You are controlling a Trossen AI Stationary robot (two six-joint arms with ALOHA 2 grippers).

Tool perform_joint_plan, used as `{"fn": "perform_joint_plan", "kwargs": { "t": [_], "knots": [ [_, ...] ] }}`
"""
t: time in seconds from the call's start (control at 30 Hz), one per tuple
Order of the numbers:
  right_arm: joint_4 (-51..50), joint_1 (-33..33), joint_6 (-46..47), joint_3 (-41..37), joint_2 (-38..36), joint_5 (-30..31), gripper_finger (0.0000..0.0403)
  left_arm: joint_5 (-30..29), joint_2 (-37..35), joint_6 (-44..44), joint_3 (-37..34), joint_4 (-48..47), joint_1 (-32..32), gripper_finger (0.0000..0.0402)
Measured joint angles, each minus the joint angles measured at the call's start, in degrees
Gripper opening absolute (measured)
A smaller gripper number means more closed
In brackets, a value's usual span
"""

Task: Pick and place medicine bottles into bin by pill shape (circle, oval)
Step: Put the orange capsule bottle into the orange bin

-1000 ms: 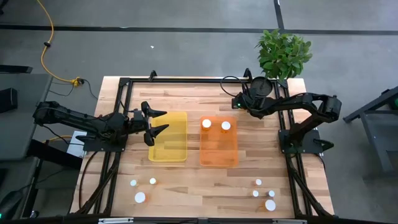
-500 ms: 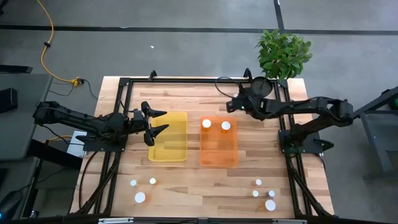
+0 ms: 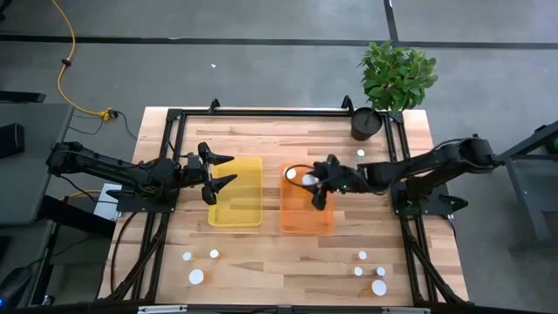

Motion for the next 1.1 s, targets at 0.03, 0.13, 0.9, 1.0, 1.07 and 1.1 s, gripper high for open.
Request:
{"fn": "perform_joint_plan", "kwargs": {
  "t": [0.03,0.13,0.9,1.0,1.07,1.1],
  "knots": [
    [1.6,0.0,-0.8,0.0,1.2,0.1,0.0193,0.0,0.0,0.0,0.0,0.0,0.0,0.0273],
    [4.0,-0.2,-2.6,0.0,4.4,0.1,0.0193,0.0,0.0,0.0,0.0,0.0,0.0,0.0273],
    [4.0,-1.0,1.5,0.0,11.0,1.8,0.0193,0.0,0.0,0.0,0.0,0.0,0.0,0.0273],
    [5.6,-1.6,1.7,0.0,12.4,1.7,0.0193,0.0,0.0,-0.1,0.0,0.1,0.0,0.0273],
    [6.2,-2.3,2.7,0.0,13.2,1.7,0.0193,0.0,0.0,0.0,0.0,0.0,0.0,0.0273],
    [6.0,-2.6,3.0,-0.1,13.4,1.6,0.0193,0.0,0.0,-0.1,0.0,0.0,0.0,0.0273]
  ]
}}
